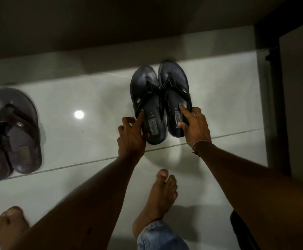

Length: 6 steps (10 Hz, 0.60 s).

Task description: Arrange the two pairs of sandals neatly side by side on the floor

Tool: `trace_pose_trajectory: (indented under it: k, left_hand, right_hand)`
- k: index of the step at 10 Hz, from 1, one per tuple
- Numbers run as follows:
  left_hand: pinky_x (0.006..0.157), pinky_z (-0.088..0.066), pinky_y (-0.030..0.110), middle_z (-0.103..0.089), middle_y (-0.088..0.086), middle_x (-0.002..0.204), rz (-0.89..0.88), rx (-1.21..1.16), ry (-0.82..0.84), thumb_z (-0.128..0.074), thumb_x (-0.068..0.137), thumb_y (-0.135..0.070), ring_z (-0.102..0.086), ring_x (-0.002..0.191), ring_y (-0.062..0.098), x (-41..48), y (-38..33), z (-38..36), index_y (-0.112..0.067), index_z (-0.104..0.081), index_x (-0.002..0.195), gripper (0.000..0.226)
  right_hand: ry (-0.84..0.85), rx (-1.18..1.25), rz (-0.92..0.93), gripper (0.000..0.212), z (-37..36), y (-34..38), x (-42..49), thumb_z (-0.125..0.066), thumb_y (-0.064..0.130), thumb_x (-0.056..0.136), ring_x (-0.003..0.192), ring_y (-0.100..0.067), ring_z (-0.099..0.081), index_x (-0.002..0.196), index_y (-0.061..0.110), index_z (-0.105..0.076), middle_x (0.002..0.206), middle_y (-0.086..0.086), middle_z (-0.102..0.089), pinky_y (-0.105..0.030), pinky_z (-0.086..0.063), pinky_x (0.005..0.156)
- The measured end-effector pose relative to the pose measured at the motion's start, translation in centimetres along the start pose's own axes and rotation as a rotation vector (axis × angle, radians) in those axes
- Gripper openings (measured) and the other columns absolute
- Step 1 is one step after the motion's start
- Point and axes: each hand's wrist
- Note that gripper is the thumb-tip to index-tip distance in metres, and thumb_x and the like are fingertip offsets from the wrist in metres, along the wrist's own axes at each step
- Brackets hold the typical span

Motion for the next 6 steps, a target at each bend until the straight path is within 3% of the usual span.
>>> trace_pose_trajectory:
  k: [2, 4, 6]
  left_hand:
    - [0.092, -0.056, 0.048, -0.032, 0.01, 0.146, -0.013, 0.013, -0.002, -0.072, 0.093, -0.034, -0.044, 0.126, 0.036, -1.2, 0.8, -0.8, -0.043, -0.017, 0.16, 0.087]
    - [0.094, -0.056, 0.053, -0.031, 0.01, 0.147, -0.011, 0.019, 0.004, -0.072, 0.093, -0.034, -0.042, 0.128, 0.037, -1.4, 0.8, -0.9, -0.043, -0.016, 0.159, 0.088]
    - [0.095, -0.056, 0.054, -0.03, 0.008, 0.148, -0.029, -0.027, 0.007, -0.069, 0.094, -0.042, -0.042, 0.129, 0.038, -1.6, 0.9, -0.3, -0.043, -0.018, 0.159, 0.083]
  right_hand:
    - [-0.004, -0.001, 0.005, 0.065, -0.7, -0.7, -1.7, -0.062, 0.021, 0.101, 0.123, -0.031, -0.048, 0.157, 0.039, -0.036, 0.144, -0.009, -0.044, -0.044, -0.05, 0.099]
    - [-0.008, -0.011, 0.002, 0.063, -1.1, -0.9, -2.2, -0.059, 0.024, 0.103, 0.123, -0.032, -0.046, 0.158, 0.039, -0.033, 0.146, -0.011, -0.042, -0.046, -0.051, 0.098]
    - [-0.012, 0.014, 0.015, 0.064, -0.7, -0.5, -2.6, -0.054, 0.023, 0.105, 0.128, -0.033, -0.044, 0.16, 0.04, -0.028, 0.153, -0.012, -0.036, -0.049, -0.051, 0.105]
Point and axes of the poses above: each hand's wrist, its own x-axis towards the middle knuckle, its own z-axis out of the back of the hand, y = z × x
